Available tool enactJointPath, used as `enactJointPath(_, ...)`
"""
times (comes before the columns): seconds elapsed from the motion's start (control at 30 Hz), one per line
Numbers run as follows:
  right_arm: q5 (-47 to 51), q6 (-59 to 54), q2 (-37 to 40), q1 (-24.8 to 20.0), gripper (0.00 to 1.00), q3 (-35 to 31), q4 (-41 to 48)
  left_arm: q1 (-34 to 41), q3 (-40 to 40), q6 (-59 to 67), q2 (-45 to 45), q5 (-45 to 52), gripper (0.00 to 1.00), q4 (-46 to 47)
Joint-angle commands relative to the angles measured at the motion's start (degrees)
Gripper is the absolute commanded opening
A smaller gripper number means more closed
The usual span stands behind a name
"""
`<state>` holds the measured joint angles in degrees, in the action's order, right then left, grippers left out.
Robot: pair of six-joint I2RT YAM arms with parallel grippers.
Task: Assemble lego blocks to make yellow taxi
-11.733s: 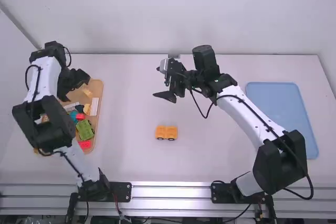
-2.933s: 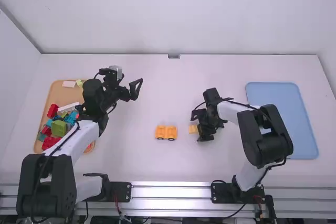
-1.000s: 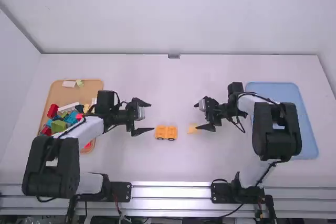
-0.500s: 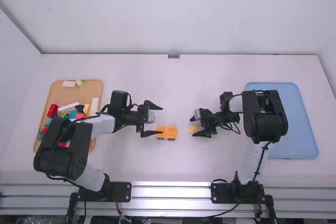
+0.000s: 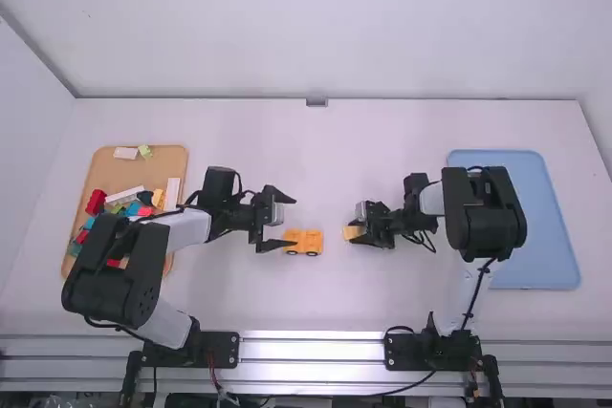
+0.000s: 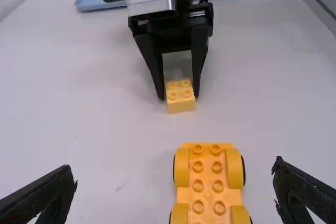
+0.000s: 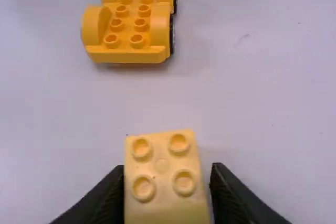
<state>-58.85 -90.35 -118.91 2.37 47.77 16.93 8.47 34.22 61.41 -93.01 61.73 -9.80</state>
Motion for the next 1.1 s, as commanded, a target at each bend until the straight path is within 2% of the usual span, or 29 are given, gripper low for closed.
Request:
enactJointPath(0.0, -1.66, -0.17, -0.57, -0.74, 0.4, 1.46, 2.99, 0.26, -0.55, 1.84, -0.92, -1.01, 0.99, 1.27)
enactJointPath(0.13, -3.67, -6.82, 0.98, -1.16, 0.33, 5.29, 14.21, 0.85, -0.55, 2.95, -3.98, -0.72, 0.99, 1.64)
enactJointPath(0.23, -4.11, -16.0, 3.17, -0.66, 0.25, 9.75, 26.88, 2.6, -0.52, 2.93, -8.52, -1.14, 0.99, -2.32)
enactJointPath(0.33, -3.26, -19.76, 5.35, 0.48, 0.25, 11.61, 31.98, 4.61, -0.52, 2.93, -12.87, -1.2, 0.99, -7.26)
enactJointPath(0.67, 2.34, -5.57, 9.94, 5.9, 0.2, 11.41, 23.43, 6.86, -0.55, 2.03, -17.46, -5.9, 0.99, -9.51)
enactJointPath(0.87, 1.42, -3.93, 10.21, 7.93, 0.18, 11.41, 21.59, 6.91, -0.55, 2.05, -17.49, -6.03, 0.99, -10.49)
enactJointPath(1.0, -0.33, -3.69, 11.39, 8.61, 0.16, 11.41, 21.4, 6.91, -0.42, 1.88, -17.49, -7.76, 0.93, -10.43)
enactJointPath(1.07, -0.31, -2.16, 12.59, 8.55, 0.15, 11.41, 21.24, 6.93, -0.44, 1.9, -17.49, -6.93, 0.87, -10.73)
